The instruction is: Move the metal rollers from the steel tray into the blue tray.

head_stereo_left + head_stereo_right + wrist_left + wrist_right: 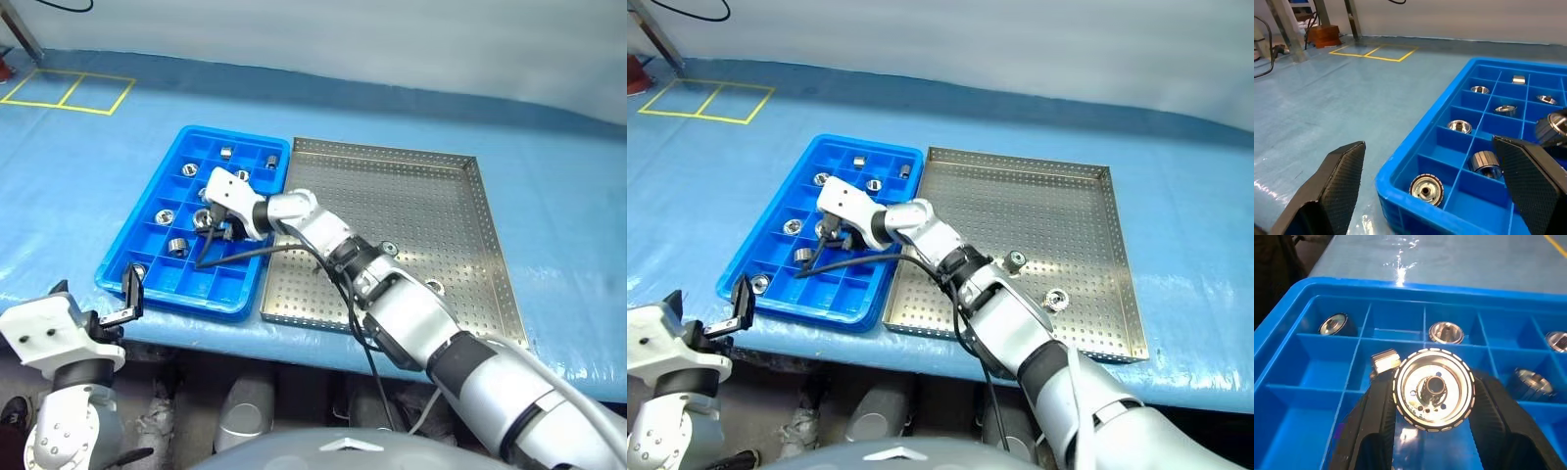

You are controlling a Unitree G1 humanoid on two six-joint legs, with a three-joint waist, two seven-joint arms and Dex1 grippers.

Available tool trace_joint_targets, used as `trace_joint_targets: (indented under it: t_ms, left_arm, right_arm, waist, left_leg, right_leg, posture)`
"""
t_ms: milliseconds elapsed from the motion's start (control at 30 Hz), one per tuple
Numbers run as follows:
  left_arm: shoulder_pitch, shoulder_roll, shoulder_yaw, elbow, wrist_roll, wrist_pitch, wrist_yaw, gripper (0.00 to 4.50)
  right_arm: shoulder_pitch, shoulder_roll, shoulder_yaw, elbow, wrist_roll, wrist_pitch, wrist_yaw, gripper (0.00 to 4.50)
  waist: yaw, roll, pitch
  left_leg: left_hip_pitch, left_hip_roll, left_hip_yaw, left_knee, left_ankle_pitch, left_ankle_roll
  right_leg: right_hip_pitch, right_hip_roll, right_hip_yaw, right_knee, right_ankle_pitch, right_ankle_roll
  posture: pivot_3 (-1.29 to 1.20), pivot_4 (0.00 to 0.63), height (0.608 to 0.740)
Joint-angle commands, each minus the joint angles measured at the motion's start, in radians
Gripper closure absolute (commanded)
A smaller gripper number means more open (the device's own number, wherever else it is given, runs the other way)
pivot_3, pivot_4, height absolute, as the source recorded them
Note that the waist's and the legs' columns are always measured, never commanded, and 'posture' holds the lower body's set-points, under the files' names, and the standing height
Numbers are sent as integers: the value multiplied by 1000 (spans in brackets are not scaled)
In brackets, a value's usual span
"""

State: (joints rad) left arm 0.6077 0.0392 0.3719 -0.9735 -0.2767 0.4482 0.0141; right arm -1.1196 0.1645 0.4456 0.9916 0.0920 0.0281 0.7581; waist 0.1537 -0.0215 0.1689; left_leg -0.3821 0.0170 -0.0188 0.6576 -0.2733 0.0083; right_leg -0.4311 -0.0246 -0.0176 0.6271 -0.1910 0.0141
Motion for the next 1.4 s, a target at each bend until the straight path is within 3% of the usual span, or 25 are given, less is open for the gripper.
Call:
trace_joint_targets:
  t_ms: [33,733,767,900,1200,1400]
  left_arm:
    - [10,-6,-7,-44,14,-34,0,0]
    - [-7,14,-9,-44,14,-21,4,0]
    - [-11,17,-9,-44,14,-19,3,0]
    - [-24,27,-9,-38,13,-12,0,0]
    - [-64,58,-18,-18,3,8,-17,0]
    - [-224,159,-63,59,-6,68,-71,0]
  right_arm:
    - [-51,233,-39,31,6,-43,-7,2798]
    - [-67,232,-96,147,-35,-48,-47,2798]
    - [-65,230,-97,146,-37,-48,-51,2067]
    - [-62,224,-99,142,-50,-79,-91,954]
    - [-45,194,-121,22,-19,-100,-54,954]
    - [119,11,-106,-386,-32,12,-95,954]
  waist:
    - [7,0,0]
    - [50,1,1]
    - [50,1,1]
    - [50,1,1]
    - [39,1,1]
    - [20,3,1]
  left_leg:
    - [0,0,-1,0,0,0]
    - [-2,0,-1,0,0,-2]
    - [-2,0,-1,0,0,-2]
    - [-2,0,-1,0,0,-3]
    - [-2,0,-3,0,1,-5]
    - [-3,0,-7,1,3,-7]
  right_leg:
    - [0,0,-1,0,0,0]
    - [0,0,-3,0,-1,1]
    - [0,0,-3,0,-1,1]
    - [0,0,-4,0,-1,1]
    - [1,0,-7,0,-1,0]
    - [2,0,-11,1,-1,1]
  posture:
    - [502,150,740]
    - [485,150,740]
    - [482,150,740]
    - [468,150,740]
    - [419,150,740]
    - [277,150,740]
